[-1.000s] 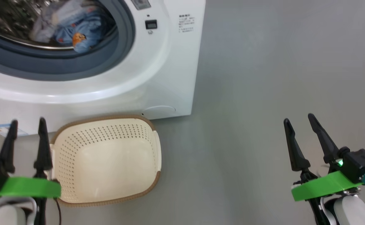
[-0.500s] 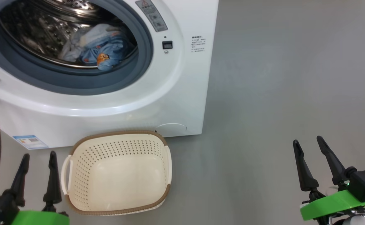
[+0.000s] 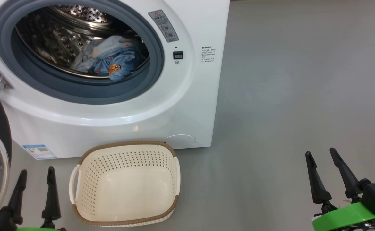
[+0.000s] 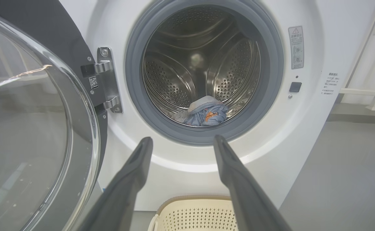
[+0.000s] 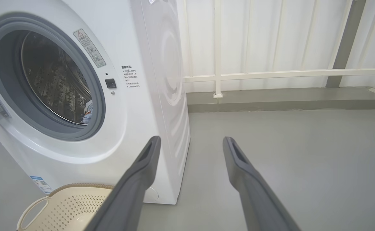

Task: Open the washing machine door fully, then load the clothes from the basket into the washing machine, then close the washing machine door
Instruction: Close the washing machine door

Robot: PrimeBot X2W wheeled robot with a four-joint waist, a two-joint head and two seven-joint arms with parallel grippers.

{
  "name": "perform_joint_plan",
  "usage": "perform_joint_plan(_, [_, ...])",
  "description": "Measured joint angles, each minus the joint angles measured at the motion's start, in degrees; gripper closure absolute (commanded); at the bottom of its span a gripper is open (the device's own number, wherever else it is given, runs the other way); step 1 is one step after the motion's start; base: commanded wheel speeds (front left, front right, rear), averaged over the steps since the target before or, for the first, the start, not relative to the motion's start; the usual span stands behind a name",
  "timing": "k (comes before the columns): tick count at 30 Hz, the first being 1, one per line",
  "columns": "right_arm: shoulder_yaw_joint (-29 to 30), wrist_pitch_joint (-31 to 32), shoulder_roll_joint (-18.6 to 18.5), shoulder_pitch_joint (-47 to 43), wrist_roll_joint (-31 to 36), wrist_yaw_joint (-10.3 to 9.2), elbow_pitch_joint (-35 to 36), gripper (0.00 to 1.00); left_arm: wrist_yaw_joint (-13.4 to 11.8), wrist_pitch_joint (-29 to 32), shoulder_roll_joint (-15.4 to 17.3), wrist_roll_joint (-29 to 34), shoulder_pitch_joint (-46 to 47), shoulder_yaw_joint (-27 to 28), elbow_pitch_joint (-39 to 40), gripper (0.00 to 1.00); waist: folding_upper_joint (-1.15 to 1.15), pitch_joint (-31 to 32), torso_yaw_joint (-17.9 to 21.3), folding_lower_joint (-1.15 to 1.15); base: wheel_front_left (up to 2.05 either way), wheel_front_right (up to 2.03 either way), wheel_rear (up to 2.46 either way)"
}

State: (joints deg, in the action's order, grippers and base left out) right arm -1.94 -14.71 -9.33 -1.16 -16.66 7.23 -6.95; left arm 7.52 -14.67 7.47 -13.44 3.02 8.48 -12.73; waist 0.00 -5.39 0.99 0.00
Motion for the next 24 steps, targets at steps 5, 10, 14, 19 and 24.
perform_joint_plan(5, [0.01, 0.00, 0.01, -0.41, -0.01, 0.00, -0.01, 0.00, 0.00, 0.00, -0.32, 0.01, -0.07, 0.07, 0.30, 0.00, 0.00, 0.38, 0.03, 0.01, 0.00, 0.00, 0.00])
perform_joint_plan(10, [0.03, 0.00, 0.02, -0.60, -0.01, 0.01, 0.01, 0.00, 0.00, 0.00, -0.41, 0.01, -0.10, 0.00, 0.35, 0.00, 0.00, 0.43, 0.00, 0.00, 0.00, 0.00, 0.00])
perform_joint_plan(14, [0.04, 0.00, 0.03, -0.60, -0.01, 0.01, 0.12, 0.00, 0.00, 0.00, -0.40, 0.01, -0.11, 0.00, 0.35, 0.00, 0.00, 0.30, -0.10, 0.00, 0.00, 0.00, 0.00])
perform_joint_plan(19, [0.11, 0.00, 0.05, -0.60, -0.01, 0.01, 0.16, 0.00, 0.00, 0.00, -0.36, 0.01, -0.11, 0.01, 0.34, 0.00, 0.00, 0.24, -0.18, 0.01, -0.30, 0.30, 0.00])
perform_joint_plan(24, [0.15, 0.00, 0.08, -0.60, -0.01, 0.01, 0.24, 0.00, 0.00, 0.01, -0.37, 0.01, -0.11, 0.01, 0.34, 0.00, 0.00, 0.01, -0.31, 0.01, -0.89, 0.89, 0.00])
